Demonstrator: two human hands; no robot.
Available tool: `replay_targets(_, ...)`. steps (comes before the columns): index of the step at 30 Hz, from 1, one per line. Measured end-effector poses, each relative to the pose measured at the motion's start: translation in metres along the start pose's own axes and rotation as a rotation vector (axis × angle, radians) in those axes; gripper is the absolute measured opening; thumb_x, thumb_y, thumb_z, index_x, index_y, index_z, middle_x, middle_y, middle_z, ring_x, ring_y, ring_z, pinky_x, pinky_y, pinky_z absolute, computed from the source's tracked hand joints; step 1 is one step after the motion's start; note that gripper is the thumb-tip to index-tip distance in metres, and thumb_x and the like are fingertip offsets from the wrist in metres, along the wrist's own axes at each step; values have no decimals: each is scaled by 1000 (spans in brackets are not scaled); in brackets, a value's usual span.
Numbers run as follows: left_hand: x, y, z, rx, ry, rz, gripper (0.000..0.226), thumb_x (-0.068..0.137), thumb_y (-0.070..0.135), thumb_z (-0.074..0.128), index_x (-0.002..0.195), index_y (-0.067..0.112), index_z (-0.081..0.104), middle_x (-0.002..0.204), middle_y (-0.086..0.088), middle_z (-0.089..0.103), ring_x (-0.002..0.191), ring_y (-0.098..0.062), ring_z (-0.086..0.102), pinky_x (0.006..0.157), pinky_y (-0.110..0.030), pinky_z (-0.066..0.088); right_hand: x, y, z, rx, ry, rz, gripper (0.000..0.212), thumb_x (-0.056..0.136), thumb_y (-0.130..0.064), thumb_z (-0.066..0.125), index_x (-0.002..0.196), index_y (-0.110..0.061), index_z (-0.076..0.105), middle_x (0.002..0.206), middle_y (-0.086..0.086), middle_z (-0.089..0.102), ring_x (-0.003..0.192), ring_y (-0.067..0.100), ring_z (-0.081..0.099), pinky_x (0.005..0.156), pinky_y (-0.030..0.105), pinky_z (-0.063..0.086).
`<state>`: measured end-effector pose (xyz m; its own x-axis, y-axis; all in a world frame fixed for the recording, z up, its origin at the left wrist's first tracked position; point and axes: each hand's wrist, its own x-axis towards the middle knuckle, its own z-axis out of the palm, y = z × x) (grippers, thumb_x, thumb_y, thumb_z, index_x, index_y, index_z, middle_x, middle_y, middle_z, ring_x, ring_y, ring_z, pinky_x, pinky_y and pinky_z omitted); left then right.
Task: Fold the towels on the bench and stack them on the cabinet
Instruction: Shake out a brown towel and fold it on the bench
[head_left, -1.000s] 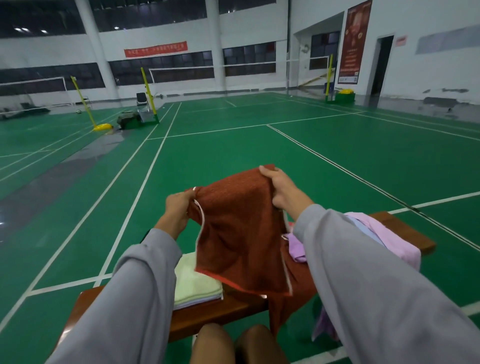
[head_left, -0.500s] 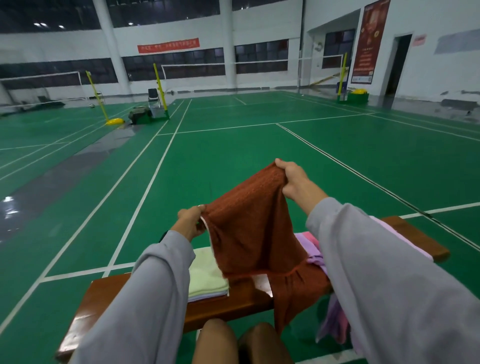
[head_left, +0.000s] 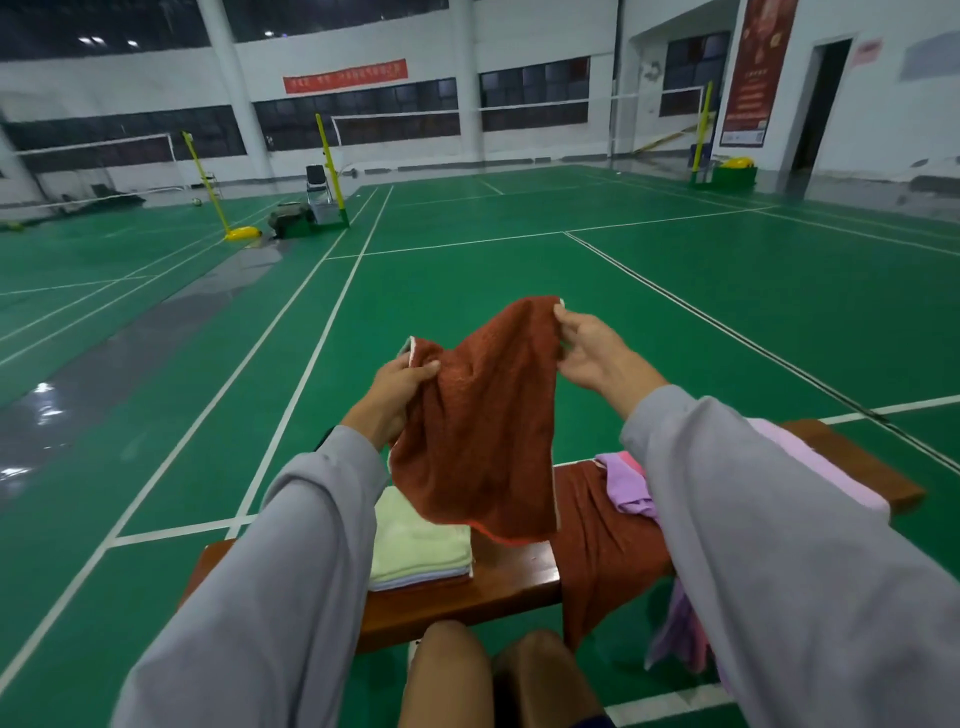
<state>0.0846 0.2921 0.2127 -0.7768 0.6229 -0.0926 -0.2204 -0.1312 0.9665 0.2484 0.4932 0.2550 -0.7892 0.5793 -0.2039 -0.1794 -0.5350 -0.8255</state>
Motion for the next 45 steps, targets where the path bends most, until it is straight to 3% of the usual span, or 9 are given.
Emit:
replay_targets(3, 4, 7, -3, -49, 162, 63, 6, 97, 6, 66, 101, 2, 68, 97, -20, 71, 75, -24, 70, 70, -35, 62, -2, 31, -5, -307, -35, 248, 20, 102, -29, 59, 88, -16, 65, 84, 2, 65, 73, 16, 63, 68, 32, 54)
replay_targets(7, 13, 37, -13, -92, 314, 140, 10, 98, 16, 67, 93, 8, 68, 95, -13, 71, 84, -25, 71, 83, -38, 61, 9, 6, 1, -104, 87, -21, 15, 101, -20, 62, 87, -18, 61, 76, 2, 62, 60, 13, 60, 49, 24, 54)
replay_targets(13, 23, 61, -59, 17, 599, 85, 29, 75, 21, 90, 84, 5, 68, 91, -9, 74, 84, -24, 73, 81, -40, 63, 23, -36, -12, -209, 267, -163, 26, 83, -17, 85, 99, -8, 67, 84, 8, 71, 53, 15, 65, 49, 26, 54)
replay_targets(18, 20, 70, -53, 15, 519, 98, 37, 78, 20, 90, 88, 4, 58, 97, -11, 73, 83, -25, 73, 80, -40, 63, 29, -55, -13, -230, 405, -275, 27, 77, -10, 89, 81, -9, 62, 97, 10, 75, 70, 18, 70, 75, 38, 63)
replay_targets(24, 20, 73, -39, 37, 360, 132, 3, 95, 2, 66, 97, 5, 67, 87, -8, 66, 65, -15, 62, 63, -29, 56, 28, -63, -16, -366, 443, -289, 37, 79, -10, 86, 95, -4, 53, 111, 15, 71, 93, 28, 73, 83, 47, 62)
replay_targets(28, 17, 74, -44, 118, 330, 169, 34, 91, -7, 67, 123, 1, 58, 106, -18, 65, 85, -24, 65, 75, -36, 57, 21, -68, -6, -378, 353, -241, 43, 81, 8, 77, 115, 2, 51, 109, 21, 69, 81, 27, 71, 74, 46, 63)
replay_targets(37, 9, 78, -73, 898, 249, 341, 23, 82, 1, 79, 103, 10, 77, 95, -10, 74, 89, -25, 70, 96, -42, 57, 24, -63, -10, -1061, 266, -283, 31, 81, 9, 74, 110, -1, 75, 112, 11, 73, 108, 27, 66, 104, 39, 52)
replay_targets(41, 3, 78, -71, 1118, 294, 407, 6, 83, 14, 81, 89, 16, 78, 75, -4, 75, 70, -21, 73, 82, -41, 62, 20, -55, -11, -1559, 297, -425, 22, 85, 3, 58, 94, -3, 77, 97, 18, 73, 90, 34, 68, 81, 38, 57)
replay_targets(45, 0, 79, -66, 1283, 402, 475, 5, 84, 23, 79, 87, 21, 77, 85, -6, 73, 83, -30, 69, 80, -46, 59, 13, -53, -9, -1862, 287, -534, 18, 86, 8, 48, 82, -3, 62, 87, 20, 64, 72, 34, 57, 68, 37, 48)
